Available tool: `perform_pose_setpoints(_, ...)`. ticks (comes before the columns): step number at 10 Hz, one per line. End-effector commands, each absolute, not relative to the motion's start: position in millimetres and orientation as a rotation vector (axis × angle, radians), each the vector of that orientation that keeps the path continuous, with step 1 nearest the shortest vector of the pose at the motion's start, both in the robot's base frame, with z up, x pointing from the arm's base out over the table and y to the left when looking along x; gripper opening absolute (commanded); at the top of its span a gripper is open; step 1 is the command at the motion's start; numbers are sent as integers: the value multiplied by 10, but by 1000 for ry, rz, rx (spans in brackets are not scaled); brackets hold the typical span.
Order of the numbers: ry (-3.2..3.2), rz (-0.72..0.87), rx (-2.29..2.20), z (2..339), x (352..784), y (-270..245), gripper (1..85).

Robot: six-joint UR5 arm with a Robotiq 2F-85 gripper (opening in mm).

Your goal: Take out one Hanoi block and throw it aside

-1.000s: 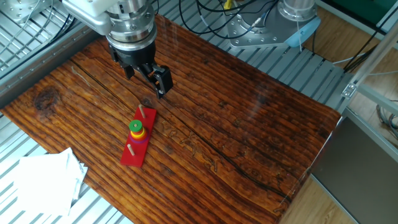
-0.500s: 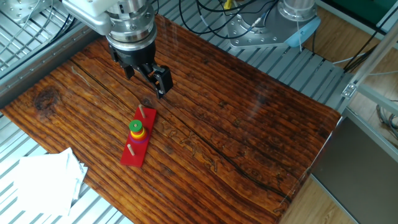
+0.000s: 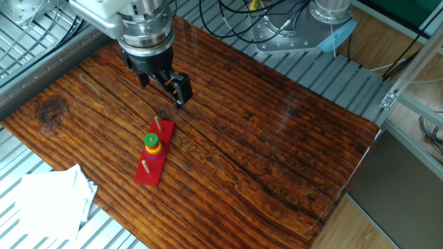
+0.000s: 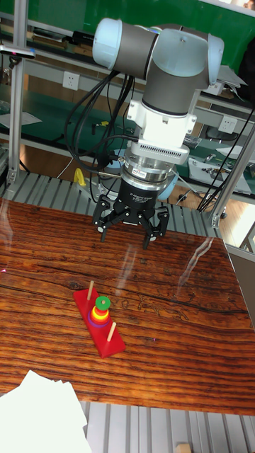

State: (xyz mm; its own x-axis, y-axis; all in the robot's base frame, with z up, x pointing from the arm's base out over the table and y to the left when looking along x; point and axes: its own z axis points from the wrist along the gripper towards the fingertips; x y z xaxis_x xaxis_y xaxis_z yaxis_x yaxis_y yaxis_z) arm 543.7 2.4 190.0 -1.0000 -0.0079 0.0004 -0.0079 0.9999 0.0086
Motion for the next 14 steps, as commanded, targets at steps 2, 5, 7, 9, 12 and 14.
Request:
perform_pose_setpoints(2, -3192, 166, -241, 1894, 5577, -207, 10)
perform_pose_setpoints(5, -3202, 188, -213, 1897, 5600, -232, 10)
perform_pose_setpoints(7, -3209, 164, -255, 1865, 5613, -186, 10)
perform_pose_setpoints(9, -3230, 151, -320, 1820, 5659, -103, 10)
perform_pose_setpoints(12, -3252, 6, -321, 1786, 5718, 153, 10)
perform_pose_setpoints(14, -3265, -56, -278, 1775, 5741, 272, 10)
